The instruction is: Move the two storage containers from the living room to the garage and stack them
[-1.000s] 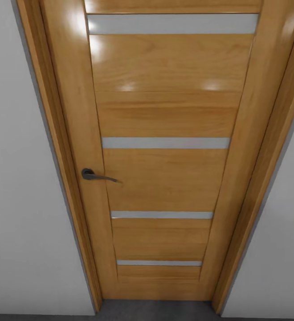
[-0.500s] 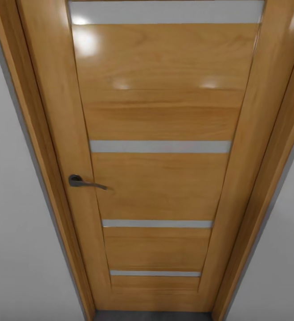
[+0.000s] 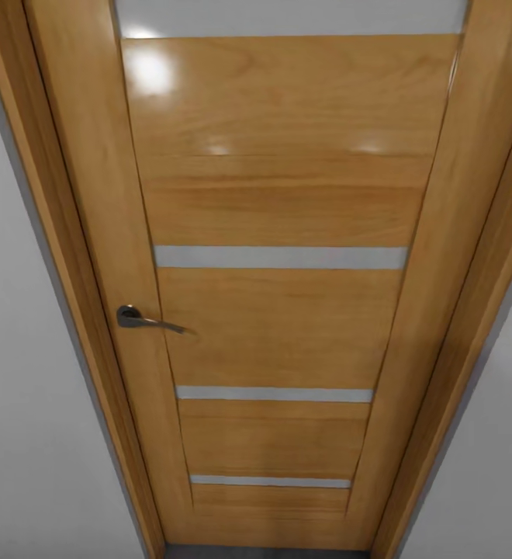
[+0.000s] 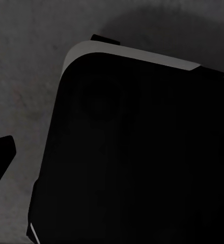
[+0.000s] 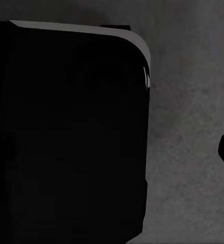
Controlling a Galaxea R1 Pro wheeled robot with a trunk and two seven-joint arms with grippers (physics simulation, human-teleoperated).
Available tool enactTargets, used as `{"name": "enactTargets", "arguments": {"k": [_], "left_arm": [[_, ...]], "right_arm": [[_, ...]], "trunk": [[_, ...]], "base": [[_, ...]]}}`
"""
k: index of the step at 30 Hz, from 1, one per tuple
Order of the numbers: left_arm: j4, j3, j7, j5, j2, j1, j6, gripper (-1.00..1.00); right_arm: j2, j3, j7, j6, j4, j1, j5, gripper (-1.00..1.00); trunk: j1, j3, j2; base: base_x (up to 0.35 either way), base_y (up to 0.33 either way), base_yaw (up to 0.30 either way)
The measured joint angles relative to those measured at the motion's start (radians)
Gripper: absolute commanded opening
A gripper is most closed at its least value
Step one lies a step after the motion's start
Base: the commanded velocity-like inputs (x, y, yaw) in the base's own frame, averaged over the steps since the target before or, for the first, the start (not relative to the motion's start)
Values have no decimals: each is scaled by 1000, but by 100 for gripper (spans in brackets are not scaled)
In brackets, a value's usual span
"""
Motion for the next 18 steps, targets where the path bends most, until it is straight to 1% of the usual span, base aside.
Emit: {"name": "enactTargets", "arguments": {"k": [18], "left_arm": [[0,1,1,2,-2,0,2,100]], "right_arm": [[-1,0,-3,-3,0,0,0,100]], "trunk": [[0,0,0]], "base": [[0,0,4]]}}
